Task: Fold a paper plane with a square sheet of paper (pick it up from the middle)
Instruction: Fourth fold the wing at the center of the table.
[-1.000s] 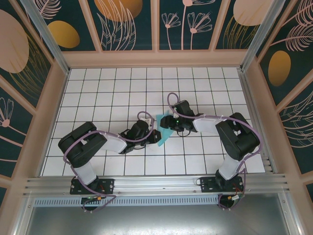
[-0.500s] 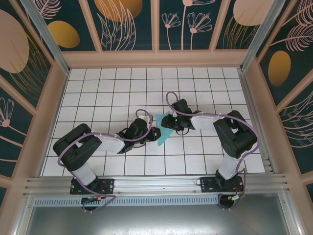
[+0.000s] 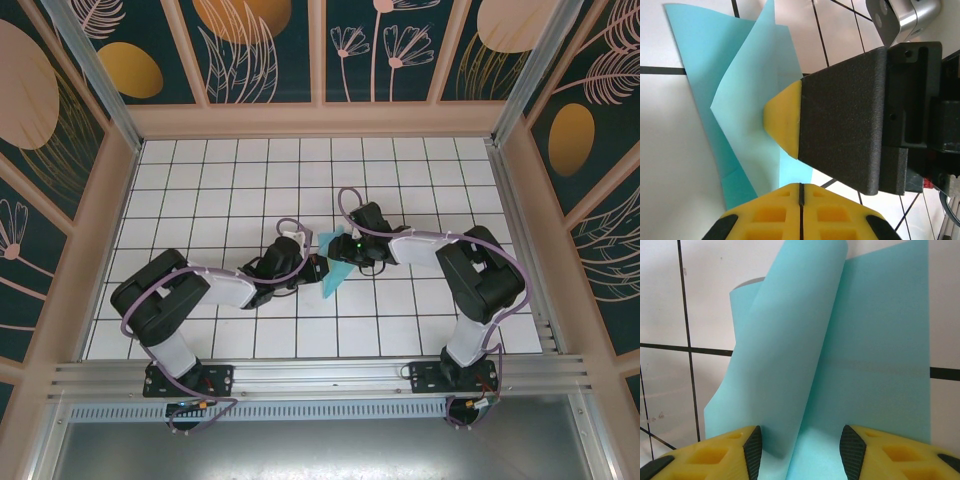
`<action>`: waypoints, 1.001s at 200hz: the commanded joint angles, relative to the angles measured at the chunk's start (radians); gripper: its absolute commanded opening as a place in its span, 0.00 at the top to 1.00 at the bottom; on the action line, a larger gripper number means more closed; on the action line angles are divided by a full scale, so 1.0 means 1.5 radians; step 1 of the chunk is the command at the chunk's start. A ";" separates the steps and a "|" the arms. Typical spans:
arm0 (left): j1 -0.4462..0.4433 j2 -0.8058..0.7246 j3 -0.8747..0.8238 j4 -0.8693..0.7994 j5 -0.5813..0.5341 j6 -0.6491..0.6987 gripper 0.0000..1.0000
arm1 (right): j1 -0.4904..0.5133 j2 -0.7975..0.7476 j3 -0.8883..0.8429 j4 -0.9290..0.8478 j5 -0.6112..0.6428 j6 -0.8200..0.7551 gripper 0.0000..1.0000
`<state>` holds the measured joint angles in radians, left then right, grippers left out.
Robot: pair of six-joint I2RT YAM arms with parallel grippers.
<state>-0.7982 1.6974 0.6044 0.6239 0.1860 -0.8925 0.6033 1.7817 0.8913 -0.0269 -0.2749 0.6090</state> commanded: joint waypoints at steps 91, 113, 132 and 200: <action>0.003 0.050 0.028 -0.019 0.008 0.005 0.94 | 0.020 0.091 -0.031 -0.096 0.044 -0.006 0.46; 0.003 0.057 0.028 -0.016 0.011 0.003 0.94 | 0.020 0.093 -0.030 -0.097 0.046 -0.007 0.47; 0.003 0.061 0.030 -0.012 0.014 0.001 0.94 | 0.022 0.096 -0.030 -0.098 0.047 -0.008 0.48; 0.003 0.069 0.033 -0.004 0.026 -0.003 0.94 | 0.028 0.116 -0.024 -0.109 0.061 -0.009 0.54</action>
<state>-0.7982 1.7805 0.6327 0.6163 0.2016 -0.8928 0.6155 1.8042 0.9173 -0.0406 -0.2489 0.6075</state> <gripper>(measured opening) 0.067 0.472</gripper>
